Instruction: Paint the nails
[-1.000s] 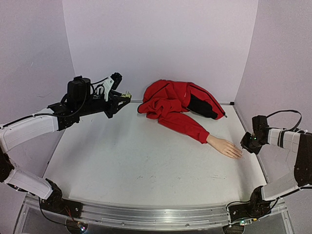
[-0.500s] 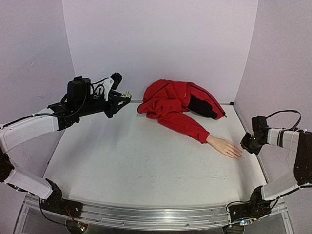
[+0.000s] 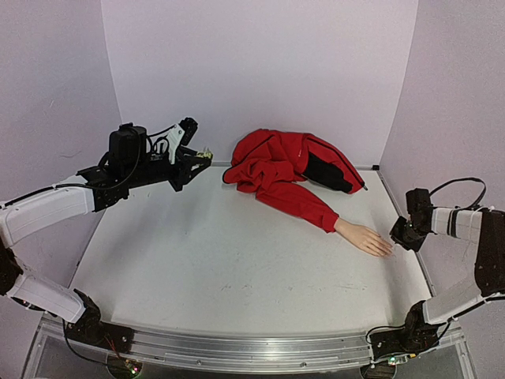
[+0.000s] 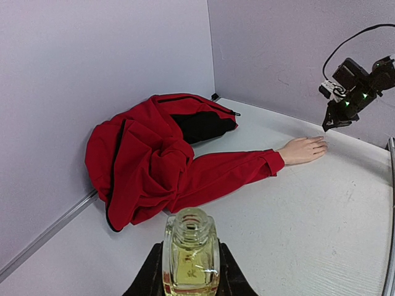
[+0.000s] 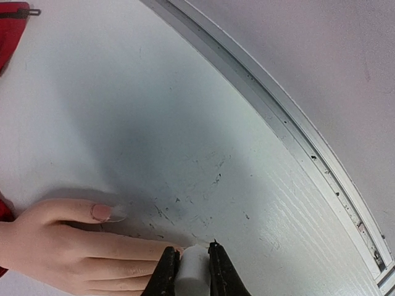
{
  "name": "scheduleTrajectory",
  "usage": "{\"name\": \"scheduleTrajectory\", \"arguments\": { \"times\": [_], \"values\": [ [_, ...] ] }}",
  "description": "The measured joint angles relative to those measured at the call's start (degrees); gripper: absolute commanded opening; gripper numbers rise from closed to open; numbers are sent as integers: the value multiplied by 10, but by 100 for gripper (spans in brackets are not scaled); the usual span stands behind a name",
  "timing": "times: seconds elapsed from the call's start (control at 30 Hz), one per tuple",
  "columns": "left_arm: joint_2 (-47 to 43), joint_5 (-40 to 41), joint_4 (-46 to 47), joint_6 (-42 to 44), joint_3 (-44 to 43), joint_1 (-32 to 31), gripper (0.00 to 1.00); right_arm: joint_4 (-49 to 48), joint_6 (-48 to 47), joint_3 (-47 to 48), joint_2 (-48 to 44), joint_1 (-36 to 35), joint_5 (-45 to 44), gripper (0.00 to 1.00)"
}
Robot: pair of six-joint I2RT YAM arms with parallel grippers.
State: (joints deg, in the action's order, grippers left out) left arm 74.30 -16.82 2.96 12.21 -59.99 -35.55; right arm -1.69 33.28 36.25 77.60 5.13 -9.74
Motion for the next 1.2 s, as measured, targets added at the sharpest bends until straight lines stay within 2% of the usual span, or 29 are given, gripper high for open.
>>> {"name": "scheduleTrajectory", "arguments": {
  "times": [0.3,0.57,1.2],
  "values": [
    [0,0,0,0,0,0,0,13,6,0,2,0,-10,0],
    [0,0,0,0,0,0,0,21,-3,0,-47,0,27,0],
    [-2,0,0,0,0,0,0,16,-16,0,-22,0,36,0]
  ]
}}
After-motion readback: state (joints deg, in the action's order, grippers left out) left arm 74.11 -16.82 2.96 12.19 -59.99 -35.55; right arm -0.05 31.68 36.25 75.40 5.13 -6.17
